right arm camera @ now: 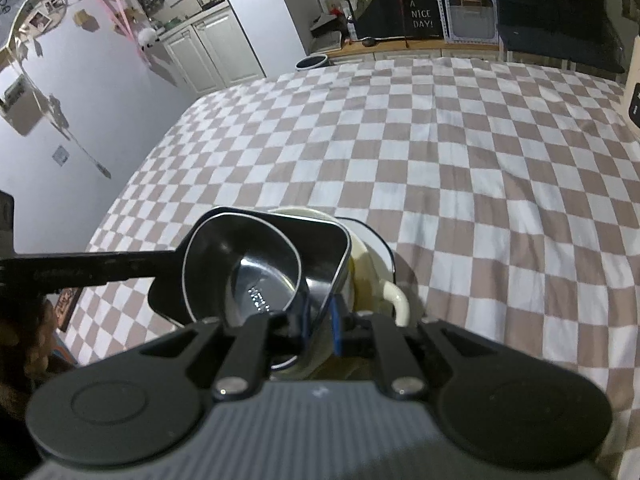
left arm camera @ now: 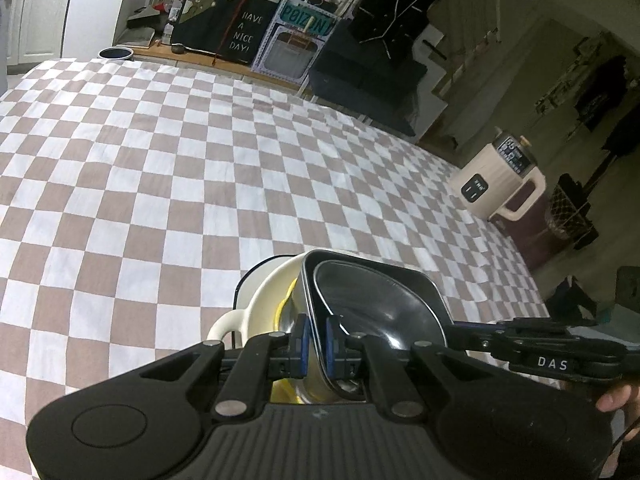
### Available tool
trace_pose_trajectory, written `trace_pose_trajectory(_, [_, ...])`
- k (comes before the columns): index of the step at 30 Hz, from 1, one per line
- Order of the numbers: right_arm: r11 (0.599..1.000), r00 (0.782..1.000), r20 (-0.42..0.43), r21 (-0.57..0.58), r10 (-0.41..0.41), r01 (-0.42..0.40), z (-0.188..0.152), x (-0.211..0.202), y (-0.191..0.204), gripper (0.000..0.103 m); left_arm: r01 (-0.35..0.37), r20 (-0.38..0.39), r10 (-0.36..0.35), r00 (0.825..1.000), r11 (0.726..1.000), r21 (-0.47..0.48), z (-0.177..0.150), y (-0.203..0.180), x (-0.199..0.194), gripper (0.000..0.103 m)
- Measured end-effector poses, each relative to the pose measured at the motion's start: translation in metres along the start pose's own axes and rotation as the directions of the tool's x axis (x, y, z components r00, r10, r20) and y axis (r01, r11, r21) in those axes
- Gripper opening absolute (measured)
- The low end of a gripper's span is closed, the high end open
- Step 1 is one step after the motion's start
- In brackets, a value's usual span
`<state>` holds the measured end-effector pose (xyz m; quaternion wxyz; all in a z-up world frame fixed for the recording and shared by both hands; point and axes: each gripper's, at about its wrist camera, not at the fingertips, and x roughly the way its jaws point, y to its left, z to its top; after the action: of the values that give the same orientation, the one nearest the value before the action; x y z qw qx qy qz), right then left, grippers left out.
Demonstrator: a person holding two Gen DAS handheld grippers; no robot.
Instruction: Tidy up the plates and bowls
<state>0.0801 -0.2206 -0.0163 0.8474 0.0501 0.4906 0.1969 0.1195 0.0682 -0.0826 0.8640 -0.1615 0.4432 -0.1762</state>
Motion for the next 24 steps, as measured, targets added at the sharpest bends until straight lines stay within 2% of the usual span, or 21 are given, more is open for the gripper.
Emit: trace_pose_trajectory(24, [1.000,1.000,-0.019,-0.018,-0.012,0.012,0.0001,0.0076,-0.0010,0.016,-0.015,-0.035,0.015,0.999,1.000,0.010,-0.0061,0.0027,0.0075,0.008])
